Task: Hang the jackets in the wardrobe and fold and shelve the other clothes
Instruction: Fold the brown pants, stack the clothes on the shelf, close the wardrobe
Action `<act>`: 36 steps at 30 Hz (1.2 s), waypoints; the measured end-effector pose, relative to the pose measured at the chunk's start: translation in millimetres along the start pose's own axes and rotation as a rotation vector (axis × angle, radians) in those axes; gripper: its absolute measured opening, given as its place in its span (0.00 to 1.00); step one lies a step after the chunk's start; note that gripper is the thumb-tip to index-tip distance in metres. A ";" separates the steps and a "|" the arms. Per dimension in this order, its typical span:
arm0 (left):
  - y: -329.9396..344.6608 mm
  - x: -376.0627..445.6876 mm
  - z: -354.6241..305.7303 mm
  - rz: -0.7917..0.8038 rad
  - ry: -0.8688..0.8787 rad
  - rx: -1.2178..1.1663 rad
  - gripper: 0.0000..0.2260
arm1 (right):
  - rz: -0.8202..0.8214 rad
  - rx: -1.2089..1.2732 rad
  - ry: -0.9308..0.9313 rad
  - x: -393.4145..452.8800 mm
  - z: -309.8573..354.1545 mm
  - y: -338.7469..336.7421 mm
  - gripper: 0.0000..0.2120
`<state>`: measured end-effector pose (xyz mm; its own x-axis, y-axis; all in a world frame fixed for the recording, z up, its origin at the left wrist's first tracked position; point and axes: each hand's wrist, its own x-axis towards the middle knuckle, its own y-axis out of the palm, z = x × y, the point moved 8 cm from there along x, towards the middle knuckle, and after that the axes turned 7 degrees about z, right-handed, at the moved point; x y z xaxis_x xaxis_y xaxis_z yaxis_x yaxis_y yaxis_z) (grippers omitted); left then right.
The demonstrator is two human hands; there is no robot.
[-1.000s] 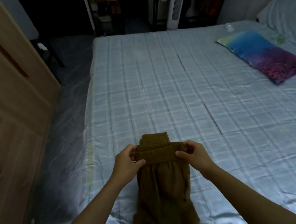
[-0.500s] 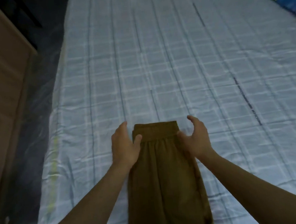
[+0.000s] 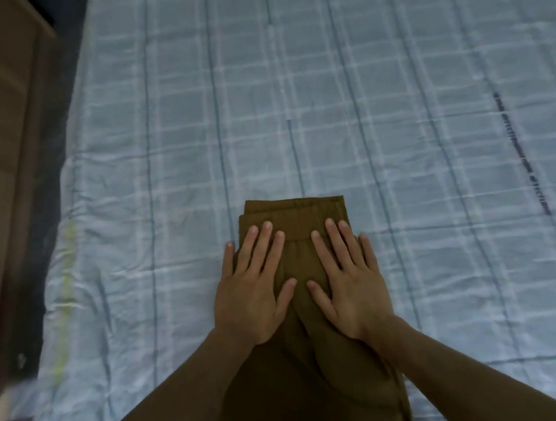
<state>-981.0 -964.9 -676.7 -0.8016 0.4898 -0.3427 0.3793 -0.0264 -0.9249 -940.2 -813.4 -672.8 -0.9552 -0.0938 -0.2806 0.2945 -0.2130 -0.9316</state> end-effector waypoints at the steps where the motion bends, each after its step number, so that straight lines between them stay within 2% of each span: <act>1: -0.2 0.7 0.1 -0.002 0.005 0.007 0.32 | -0.005 0.000 -0.003 0.4 -0.2 0.0 0.35; 11: -2.4 -6.0 2.5 -0.086 0.056 -0.040 0.30 | -0.075 0.045 -0.035 -5.3 -0.5 -1.0 0.33; 13: -7.3 -14.5 1.2 -0.061 0.036 -0.081 0.30 | -0.056 0.063 -0.022 -7.7 -2.1 -5.8 0.34; 18: -21.1 -93.6 -25.4 -0.061 -0.020 -0.029 0.29 | -0.078 0.145 0.069 -71.6 12.1 -28.1 0.34; 21: 6.4 -159.5 -41.5 -0.046 -0.026 -0.012 0.28 | -0.074 0.136 0.032 -139.8 53.9 -9.9 0.32; 24: 51.2 -198.3 -35.3 0.038 -0.027 -0.015 0.29 | -0.007 0.070 0.006 -181.4 70.0 35.4 0.31; 28: 72.9 -203.9 -26.0 -0.030 0.022 -0.020 0.29 | 0.025 0.008 0.022 -187.4 60.3 69.2 0.32; 36: 67.1 -206.6 -26.2 -0.047 0.012 -0.008 0.29 | 0.009 -0.010 0.008 -188.4 61.7 61.5 0.33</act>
<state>-777.8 -1045.0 -663.7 -0.8130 0.5005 -0.2974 0.3456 0.0038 -0.9384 -740.4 -868.9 -663.0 -0.9526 -0.0876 -0.2912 0.3033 -0.2020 -0.9313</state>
